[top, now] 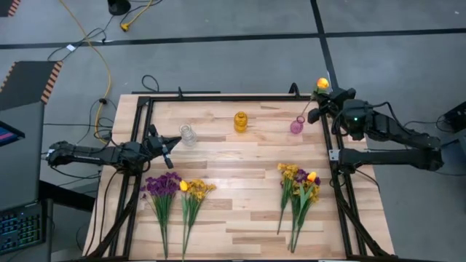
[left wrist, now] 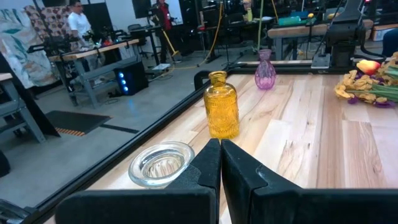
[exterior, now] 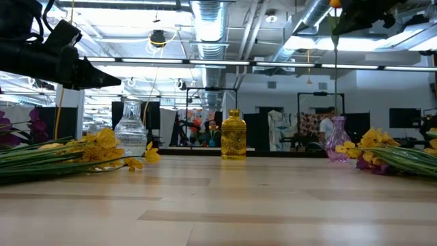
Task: Sort flowers into vase by color
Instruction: Put the top orange flower into the purple vase
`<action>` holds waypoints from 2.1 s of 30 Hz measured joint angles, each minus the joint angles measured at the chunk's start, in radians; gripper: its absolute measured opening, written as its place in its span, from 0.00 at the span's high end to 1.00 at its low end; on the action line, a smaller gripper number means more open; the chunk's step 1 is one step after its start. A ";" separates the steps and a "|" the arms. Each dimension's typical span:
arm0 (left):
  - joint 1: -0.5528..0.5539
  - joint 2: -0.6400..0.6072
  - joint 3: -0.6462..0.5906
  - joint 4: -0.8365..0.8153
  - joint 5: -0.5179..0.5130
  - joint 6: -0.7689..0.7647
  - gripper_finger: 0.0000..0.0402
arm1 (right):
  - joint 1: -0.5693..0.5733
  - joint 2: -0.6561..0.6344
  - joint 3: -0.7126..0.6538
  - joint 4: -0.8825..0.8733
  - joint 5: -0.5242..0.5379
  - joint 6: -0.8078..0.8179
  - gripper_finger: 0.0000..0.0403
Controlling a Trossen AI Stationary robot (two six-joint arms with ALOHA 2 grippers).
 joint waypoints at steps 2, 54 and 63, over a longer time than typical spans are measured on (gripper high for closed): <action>0.000 0.000 0.000 0.000 0.000 0.000 1.00 | 0.000 0.000 0.000 0.000 0.000 0.000 0.91; 0.000 0.000 0.000 0.000 0.000 -0.049 1.00 | 0.002 0.000 0.080 -0.099 -0.057 0.102 0.91; 0.000 0.000 0.000 0.000 0.000 -0.049 1.00 | 0.002 0.038 0.080 -0.167 -0.052 0.137 0.91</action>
